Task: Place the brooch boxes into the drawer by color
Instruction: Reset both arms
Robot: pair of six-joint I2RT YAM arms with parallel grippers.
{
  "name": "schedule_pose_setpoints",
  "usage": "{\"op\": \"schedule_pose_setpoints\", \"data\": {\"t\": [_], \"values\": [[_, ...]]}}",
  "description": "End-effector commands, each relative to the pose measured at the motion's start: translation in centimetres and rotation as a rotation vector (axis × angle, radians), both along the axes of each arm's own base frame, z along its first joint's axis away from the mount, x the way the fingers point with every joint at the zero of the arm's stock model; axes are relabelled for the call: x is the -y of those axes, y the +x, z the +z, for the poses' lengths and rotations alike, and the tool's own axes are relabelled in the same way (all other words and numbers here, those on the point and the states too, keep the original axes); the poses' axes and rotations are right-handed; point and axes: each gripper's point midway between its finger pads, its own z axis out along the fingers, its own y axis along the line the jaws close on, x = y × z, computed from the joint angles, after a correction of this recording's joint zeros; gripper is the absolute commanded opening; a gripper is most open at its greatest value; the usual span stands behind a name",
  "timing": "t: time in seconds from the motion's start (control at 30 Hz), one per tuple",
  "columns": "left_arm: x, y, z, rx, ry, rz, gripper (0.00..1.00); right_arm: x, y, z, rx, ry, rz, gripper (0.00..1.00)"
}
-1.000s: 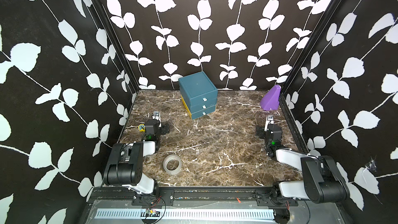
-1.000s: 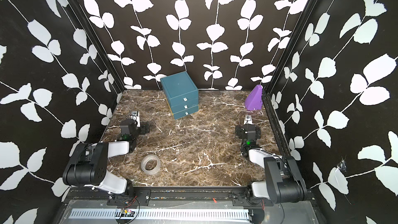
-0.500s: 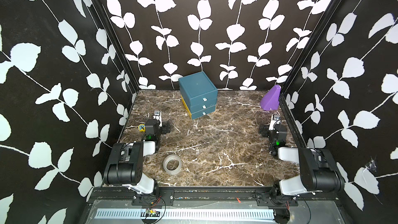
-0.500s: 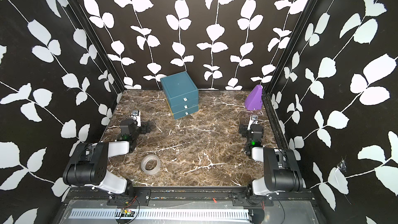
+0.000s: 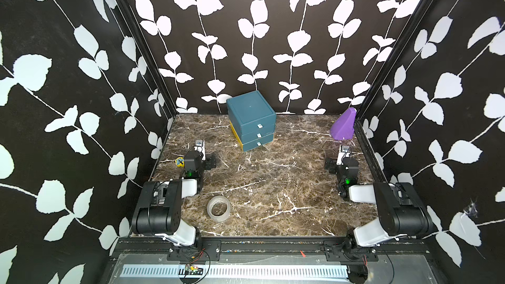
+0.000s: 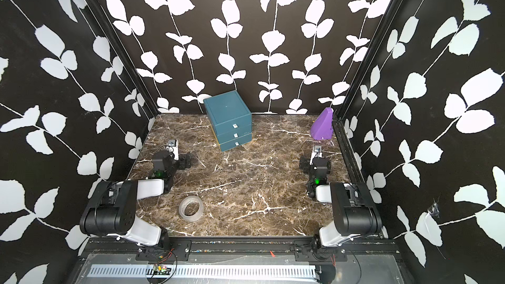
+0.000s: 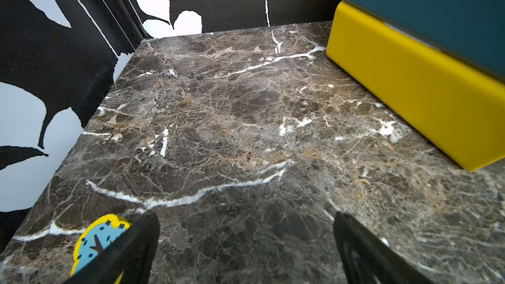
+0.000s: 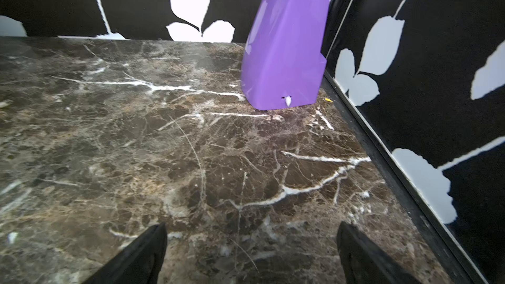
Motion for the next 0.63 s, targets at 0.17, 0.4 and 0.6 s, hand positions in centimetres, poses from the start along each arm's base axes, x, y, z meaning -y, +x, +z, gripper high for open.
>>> {"op": "schedule_pose_setpoints", "data": {"t": [0.17,0.4,0.6], "values": [[0.28,0.3,0.59,0.022,0.006,-0.015,0.99,0.37,0.24,0.65,0.017,-0.02,-0.02,0.99],[0.29,0.25,0.62,0.025,0.005,-0.014,0.99,0.31,0.38,0.6,0.01,-0.024,-0.019,0.99],[0.15,0.09,0.68,0.038,0.007,-0.005,0.99,0.25,0.37,0.65,0.012,-0.025,-0.018,0.99]]}}
